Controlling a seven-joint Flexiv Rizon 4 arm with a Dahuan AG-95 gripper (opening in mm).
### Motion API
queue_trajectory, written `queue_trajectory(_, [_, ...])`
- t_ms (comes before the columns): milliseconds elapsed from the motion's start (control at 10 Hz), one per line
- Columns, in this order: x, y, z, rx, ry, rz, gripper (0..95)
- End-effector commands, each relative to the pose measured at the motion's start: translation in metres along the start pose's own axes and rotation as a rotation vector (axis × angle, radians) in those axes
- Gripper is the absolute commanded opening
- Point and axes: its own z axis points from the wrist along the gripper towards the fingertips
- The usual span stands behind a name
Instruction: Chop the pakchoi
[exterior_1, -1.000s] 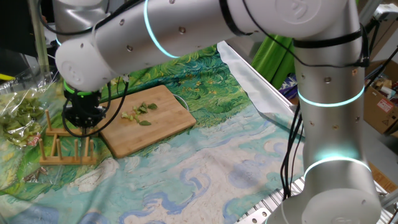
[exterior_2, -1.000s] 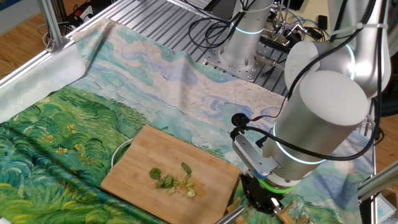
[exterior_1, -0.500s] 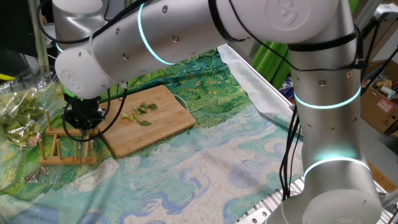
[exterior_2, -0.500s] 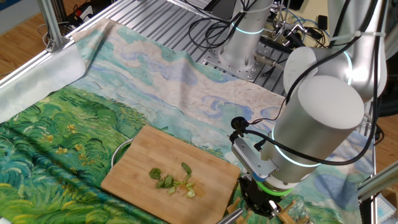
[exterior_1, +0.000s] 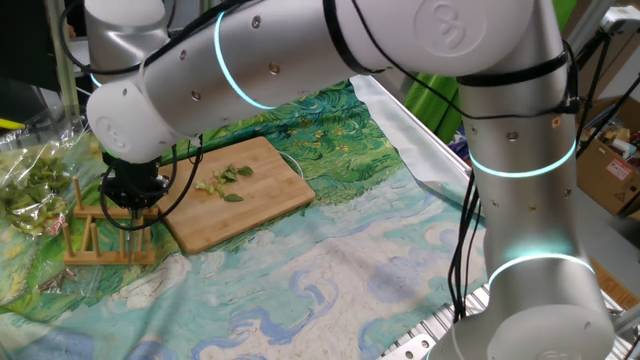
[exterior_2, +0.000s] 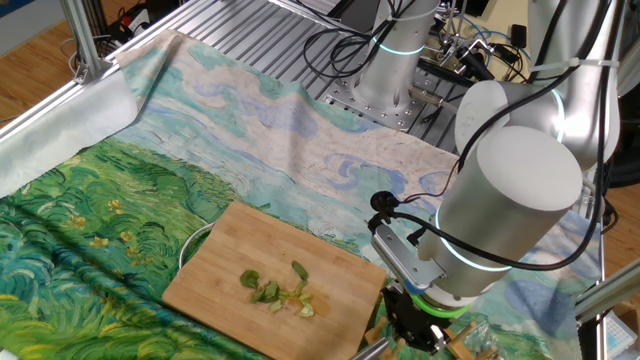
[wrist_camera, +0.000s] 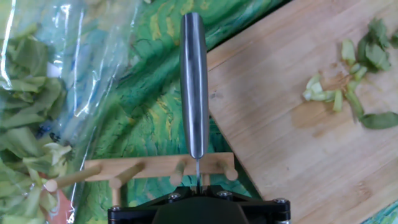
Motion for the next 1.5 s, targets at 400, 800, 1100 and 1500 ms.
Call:
queue_trajectory(400, [0.000,0.000,-0.001,0.004,0.005,0.020,38.0])
queue_trajectory(800, [0.008,-0.003,-0.018,0.016,0.032,0.023,38.0])
queue_trajectory(1100, [0.014,-0.012,-0.043,0.024,0.065,0.021,38.0])
queue_trajectory(1500, [0.020,-0.040,-0.084,0.028,0.102,-0.018,38.0])
